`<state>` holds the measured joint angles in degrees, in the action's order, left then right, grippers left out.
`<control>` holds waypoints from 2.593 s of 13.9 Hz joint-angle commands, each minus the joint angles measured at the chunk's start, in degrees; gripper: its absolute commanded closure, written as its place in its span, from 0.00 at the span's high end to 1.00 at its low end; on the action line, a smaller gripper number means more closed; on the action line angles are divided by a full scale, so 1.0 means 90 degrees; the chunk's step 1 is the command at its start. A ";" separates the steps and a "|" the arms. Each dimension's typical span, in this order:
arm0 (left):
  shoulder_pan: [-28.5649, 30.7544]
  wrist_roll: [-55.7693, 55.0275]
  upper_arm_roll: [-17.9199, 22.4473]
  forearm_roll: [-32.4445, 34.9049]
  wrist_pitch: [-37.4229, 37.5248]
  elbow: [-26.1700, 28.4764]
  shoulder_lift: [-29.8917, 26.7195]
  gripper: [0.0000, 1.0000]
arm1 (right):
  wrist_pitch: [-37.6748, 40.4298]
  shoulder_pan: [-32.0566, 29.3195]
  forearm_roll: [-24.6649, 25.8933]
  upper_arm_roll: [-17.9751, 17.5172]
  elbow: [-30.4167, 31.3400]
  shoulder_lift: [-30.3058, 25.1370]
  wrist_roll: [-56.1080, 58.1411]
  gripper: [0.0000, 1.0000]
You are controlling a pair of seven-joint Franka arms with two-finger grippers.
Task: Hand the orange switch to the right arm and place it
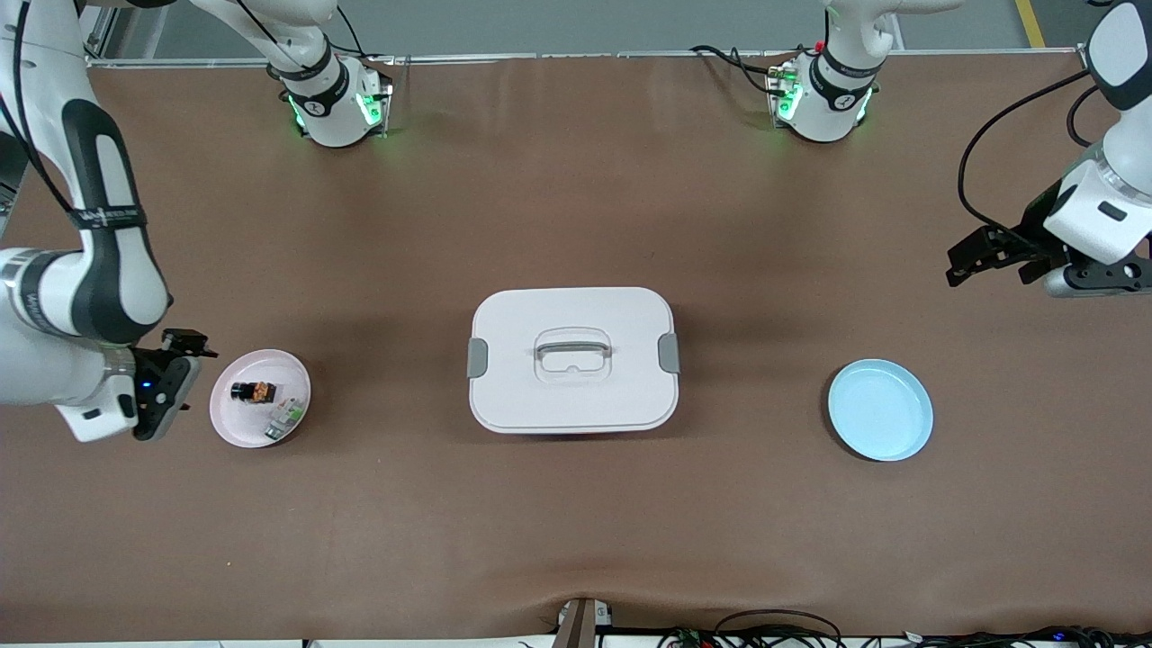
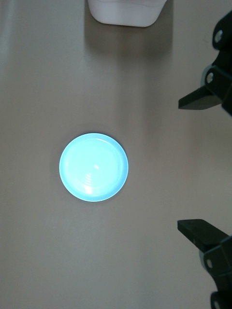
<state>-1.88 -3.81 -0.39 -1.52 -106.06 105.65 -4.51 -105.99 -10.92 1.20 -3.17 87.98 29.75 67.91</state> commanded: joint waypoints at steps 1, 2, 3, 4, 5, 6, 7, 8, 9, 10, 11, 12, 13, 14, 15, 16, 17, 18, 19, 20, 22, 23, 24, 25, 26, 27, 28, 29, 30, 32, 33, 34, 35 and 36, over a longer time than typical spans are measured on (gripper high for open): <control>0.0013 -0.0085 -0.0132 0.0130 -0.0042 0.0477 -0.0894 1.00 | 0.0643 -0.0115 -0.0045 -0.0038 -0.0507 -0.0073 -0.0794 1.00; 0.0013 -0.0075 -0.0142 0.0130 -0.0022 0.0400 -0.0924 1.00 | 0.0644 -0.0182 -0.0055 -0.0038 -0.0508 -0.0180 -0.1320 1.00; 0.0004 -0.0075 -0.0142 0.0130 -0.0022 0.0196 -0.0857 1.00 | 0.0605 -0.0251 -0.0055 -0.0048 -0.0517 -0.0239 -0.1751 1.00; -0.0006 -0.0056 -0.0132 0.0130 -0.0022 -0.0048 -0.0682 1.00 | 0.0586 -0.0261 -0.0055 -0.0048 -0.0556 -0.0269 -0.1997 1.00; 0.0004 -0.0036 -0.0132 0.0130 0.0036 -0.0340 -0.0497 1.00 | 0.0595 -0.0290 -0.0055 -0.0048 -0.0595 -0.0298 -0.2192 1.00; 0.0004 -0.0017 -0.0132 0.0130 0.0201 -0.0691 -0.0243 1.00 | 0.0624 -0.0339 -0.0055 -0.0038 -0.0615 -0.0385 -0.2359 1.00; 0.0004 -0.0016 -0.0132 0.0140 0.0512 -0.1139 0.0069 1.00 | 0.0654 -0.0417 -0.0084 -0.0038 -0.0615 -0.0463 -0.2592 1.00; -0.0016 -0.0016 -0.0132 0.0140 0.0834 -0.1550 0.0381 1.00 | 0.0664 -0.0533 -0.0201 -0.0057 -0.0605 -0.0522 -0.2914 1.00; -0.0006 -0.0016 -0.0123 0.0140 0.1079 -0.1854 0.0587 1.00 | 0.0722 -0.0593 -0.0463 -0.0048 -0.0596 -0.0639 -0.3197 1.00; 0.0004 -0.0055 -0.0132 0.0130 0.1149 -0.1886 0.0657 1.00 | 0.0838 -0.0593 -0.0552 -0.0038 -0.0595 -0.0775 -0.3587 1.00; 0.0023 -0.0026 -0.0132 0.0121 0.1179 -0.1838 0.0638 1.00 | 0.1023 -0.0574 -0.0553 -0.0048 -0.0586 -0.0902 -0.3997 1.00; 0.0033 -0.0007 -0.0123 0.0091 0.1334 -0.1818 0.0628 1.00 | 0.1180 -0.0535 -0.0553 -0.0048 -0.0576 -0.1029 -0.4320 1.00; 0.0043 -0.0007 -0.0123 0.0081 0.1403 -0.1818 0.0590 1.00 | 0.1278 -0.0535 -0.0553 -0.0067 -0.0566 -0.1108 -0.4546 1.00; 0.0043 -0.0007 -0.0132 0.0081 0.1433 -0.1818 0.0560 1.00 | 0.1414 -0.0525 -0.0563 -0.0087 -0.0566 -0.1196 -0.4683 1.00; 0.0043 0.0022 -0.0123 0.0081 0.1433 -0.1818 0.0521 1.00 | 0.1454 -0.0477 -0.0544 -0.0077 -0.0499 -0.1332 -0.4714 1.00; 0.0043 0.0042 -0.0123 0.0081 0.1452 -0.1789 0.0502 1.00 | 0.1455 -0.0476 -0.0534 -0.0077 -0.0430 -0.1411 -0.4724 1.00; 0.0043 0.0042 -0.0123 0.0081 0.1511 -0.1779 0.0501 1.00 | 0.1484 -0.0486 -0.0534 -0.0067 -0.0449 -0.1450 -0.4743 1.00; 0.0043 0.0032 -0.0123 0.0081 0.1521 -0.1788 0.0501 1.00 | 0.1619 -0.0457 -0.0553 -0.0067 -0.0488 -0.1460 -0.4985 1.00; 0.0033 0.0013 -0.0132 0.0052 0.1511 -0.1788 0.0511 1.00 | 0.1737 -0.0447 -0.0515 -0.0067 -0.0546 -0.1480 -0.5877 1.00; 0.0033 -0.0016 -0.0132 0.0042 0.1511 -0.1759 0.0492 1.00 | 0.1738 -0.0456 -0.0485 -0.0087 -0.0556 -0.1547 -0.6862 1.00; 0.0023 -0.0036 -0.0142 0.0052 0.1337 -0.1390 0.0259 1.00 | 0.1699 -0.0360 -0.0349 -0.0077 -0.0624 -0.1684 -0.7486 1.00; 0.0033 -0.0036 -0.0142 0.0042 0.1219 -0.1233 0.0132 1.00 | 0.1737 -0.0378 -0.0358 -0.0067 -0.0741 -0.1811 -0.7468 1.00; 0.0033 -0.0036 -0.0142 0.0042 0.1209 -0.1203 0.0111 1.00 | 0.1757 -0.0388 -0.0368 -0.0067 -0.0800 -0.1938 -0.7419 1.00; 0.0023 -0.0036 -0.0142 0.0052 0.1208 -0.1231 0.0130 1.00 | 0.1777 -0.0369 -0.0358 -0.0077 -0.0801 -0.2026 -0.7419 1.00; 0.0033 -0.0046 -0.0142 0.0042 0.1199 -0.1251 0.0140 1.00 | 0.1874 -0.0330 -0.0329 -0.0096 -0.0801 -0.2036 -0.7477 1.00; 0.0023 -0.0065 -0.0142 0.0013 0.1170 -0.1270 0.0159 1.00 | 0.2010 -0.0301 -0.0309 -0.0087 -0.0810 -0.2036 -0.7555 1.00; 0.0033 -0.0075 -0.0142 -0.0055 0.1131 -0.1300 0.0179 1.00 | 0.2214 -0.0339 -0.0358 -0.0058 -0.0820 -0.2046 -0.7672 1.00; 0.0033 -0.0075 -0.0132 -0.0133 0.1130 -0.1319 0.0179 1.00 | 0.2564 -0.0368 -0.0426 -0.0067 -0.0955 -0.2124 -0.7721 1.00; 0.0043 -0.0075 -0.0132 -0.0143 0.1130 -0.1320 0.0179 1.00 | 0.2752 -0.0311 -0.0281 -0.0067 -0.1092 -0.2279 -0.7702 1.00; 0.0033 -0.0094 -0.0123 -0.0134 0.1140 -0.1320 0.0179 1.00 | 0.2880 -0.0358 -0.0211 -0.0077 -0.1162 -0.2397 -0.7605 1.00; 0.0033 -0.0075 -0.0123 -0.0114 0.1140 -0.1320 0.0179 1.00 | 0.3025 -0.0388 -0.0231 -0.0058 -0.1162 -0.2620 -0.7479 1.00; 0.0023 0.0002 -0.0123 -0.0075 0.1150 -0.1320 0.0179 1.00 | 0.3066 -0.0369 -0.0212 -0.0096 -0.1162 -0.2709 -0.7159 1.00; 0.0023 0.0013 -0.0132 -0.0046 0.1160 -0.1310 0.0189 1.00 | 0.3066 -0.0320 -0.0125 -0.0087 -0.1162 -0.2778 -0.6865 1.00; 0.0014 0.0003 -0.0123 -0.0036 0.1160 -0.1310 0.0189 1.00 | 0.3076 -0.0339 -0.0133 -0.0087 -0.1152 -0.2827 -0.6766 1.00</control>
<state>-1.71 -3.98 -1.41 -2.05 -95.23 92.96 -1.81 -78.88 -14.16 -1.02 -3.90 77.14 5.92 4.26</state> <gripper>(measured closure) 0.000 0.000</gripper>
